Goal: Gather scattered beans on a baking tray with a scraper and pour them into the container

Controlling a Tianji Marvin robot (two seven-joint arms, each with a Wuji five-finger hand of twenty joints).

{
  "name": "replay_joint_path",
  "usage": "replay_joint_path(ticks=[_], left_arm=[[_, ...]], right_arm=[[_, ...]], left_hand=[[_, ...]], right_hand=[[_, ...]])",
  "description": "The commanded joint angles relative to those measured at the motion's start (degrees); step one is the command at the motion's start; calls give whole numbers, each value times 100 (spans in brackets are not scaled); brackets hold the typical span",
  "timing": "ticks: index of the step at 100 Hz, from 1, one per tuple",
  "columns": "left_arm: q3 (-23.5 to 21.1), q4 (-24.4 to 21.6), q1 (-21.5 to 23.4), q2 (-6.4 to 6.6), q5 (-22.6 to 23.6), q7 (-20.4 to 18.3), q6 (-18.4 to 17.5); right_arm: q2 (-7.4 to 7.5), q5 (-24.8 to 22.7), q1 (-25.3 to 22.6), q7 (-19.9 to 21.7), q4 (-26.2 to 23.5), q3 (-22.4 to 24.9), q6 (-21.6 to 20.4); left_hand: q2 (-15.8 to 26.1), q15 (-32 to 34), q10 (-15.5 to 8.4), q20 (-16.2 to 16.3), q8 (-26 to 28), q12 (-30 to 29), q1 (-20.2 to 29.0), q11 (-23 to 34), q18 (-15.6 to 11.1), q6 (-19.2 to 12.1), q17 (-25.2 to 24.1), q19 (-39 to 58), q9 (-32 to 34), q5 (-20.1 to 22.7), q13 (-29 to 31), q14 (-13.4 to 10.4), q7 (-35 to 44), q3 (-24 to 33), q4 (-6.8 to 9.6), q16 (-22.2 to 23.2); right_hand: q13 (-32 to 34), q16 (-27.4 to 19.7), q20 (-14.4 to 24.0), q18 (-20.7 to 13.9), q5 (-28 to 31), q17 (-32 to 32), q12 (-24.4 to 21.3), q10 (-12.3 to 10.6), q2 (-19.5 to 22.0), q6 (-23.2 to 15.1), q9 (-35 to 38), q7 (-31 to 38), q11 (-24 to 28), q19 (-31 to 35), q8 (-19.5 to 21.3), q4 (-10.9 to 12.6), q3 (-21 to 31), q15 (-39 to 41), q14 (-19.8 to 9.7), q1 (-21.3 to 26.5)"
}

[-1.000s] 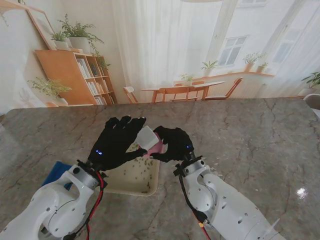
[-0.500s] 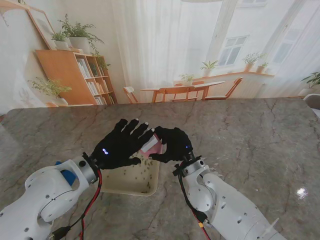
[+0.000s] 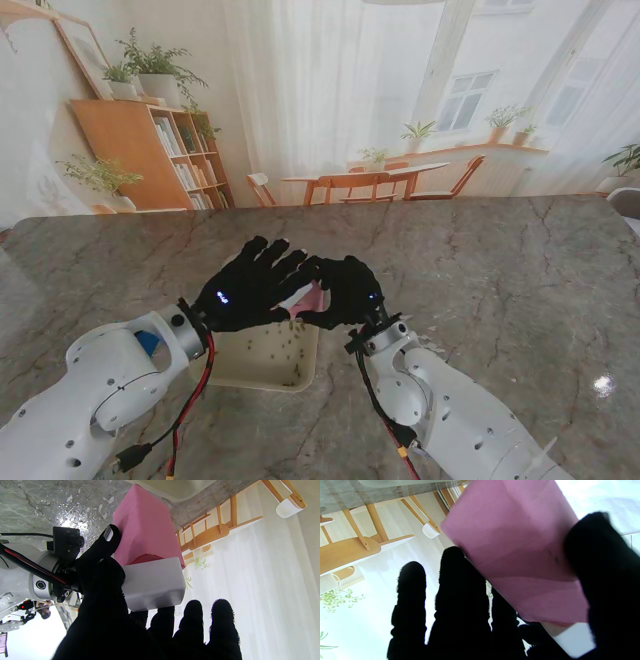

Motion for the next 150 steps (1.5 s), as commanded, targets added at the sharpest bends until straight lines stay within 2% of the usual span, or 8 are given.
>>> replay_joint_path(ticks=[1,25,59,78,116,126,138,150], left_arm=[[32,36,-19,0,22,18,16],[203,133,-67,-26,182,379,459],[692,318,-226,-136,-127,746,1421],[979,367,-329,-198,-276,822,2019],[1582,357,-517,-310,-518,665,3342],[1716,368,-571,-323,-434,631,3640],[1749,378,-566,-344,-469,704,3767],[1648,293,-469,-343,-499,735,3699]], right_arm=[[12,-20,5,41,-43,-12,-13],[4,-7,25,43,-40,-27,-17],[-8,46,-6,65,-70,7,9],[-9,54,-23,64,-85,17,14],[-13,72,-48,72,-113,26,43],[-6,69,-63,93,-132,39,52],[5,65,-82,127,-152,59,58],[14,63,-89,164,-154,69,56]], left_hand=[[91,81,-102,84,201,122,380,17,-135,-144,88,241,220,192,208,-94,79,13,357,84],[500,954,-757,1402,715,887,352,550,-309,-328,993,2308,1700,781,1771,-526,224,-137,265,1318],[671,4263,-763,2385,783,3446,-645,2794,-966,-73,2346,5165,2747,1339,2694,-563,436,-171,259,4044],[738,6126,-1077,2514,1002,4470,-752,4653,-1182,174,3084,6729,3642,1910,3505,-950,778,-176,258,4230],[734,8778,-1964,1190,1107,4163,-333,7218,-1356,535,5246,8984,5500,2852,5512,-1753,1344,-176,261,2723],[772,8198,-1412,1079,772,3810,-627,6429,-1077,660,4874,8646,5210,2758,5155,-1065,1012,-175,274,2558],[864,4878,28,1510,48,2645,-903,2976,218,893,2767,6093,3808,2017,3357,441,322,-175,276,2886],[963,2338,528,1249,-295,1230,-1157,929,1157,966,1245,3620,2840,1340,2316,757,0,-182,276,2006]], right_hand=[[27,-2,4,-46,550,2,543,-984,1163,-1496,743,1293,1214,113,301,421,1185,-57,-282,1007],[28,1,0,-50,553,11,540,-991,1154,-1516,752,1300,1215,111,291,419,1189,-60,-281,1008],[39,9,-4,-43,571,18,538,-982,1137,-1499,760,1315,1216,113,284,417,1199,-52,-274,1013],[44,16,-5,-48,581,20,541,-964,1119,-1505,769,1314,1222,113,283,417,1209,-39,-271,1015],[57,26,-4,-36,598,27,536,-949,1097,-1478,786,1315,1226,125,286,413,1228,-19,-253,1022],[57,26,-3,-29,599,28,535,-948,1094,-1475,790,1314,1226,126,287,411,1229,-18,-255,1017],[54,25,-3,-31,590,29,536,-951,1101,-1473,785,1304,1225,128,282,410,1229,-19,-253,1016],[49,24,-5,-29,592,25,538,-952,1103,-1474,781,1309,1226,126,286,410,1227,-21,-254,1018]])
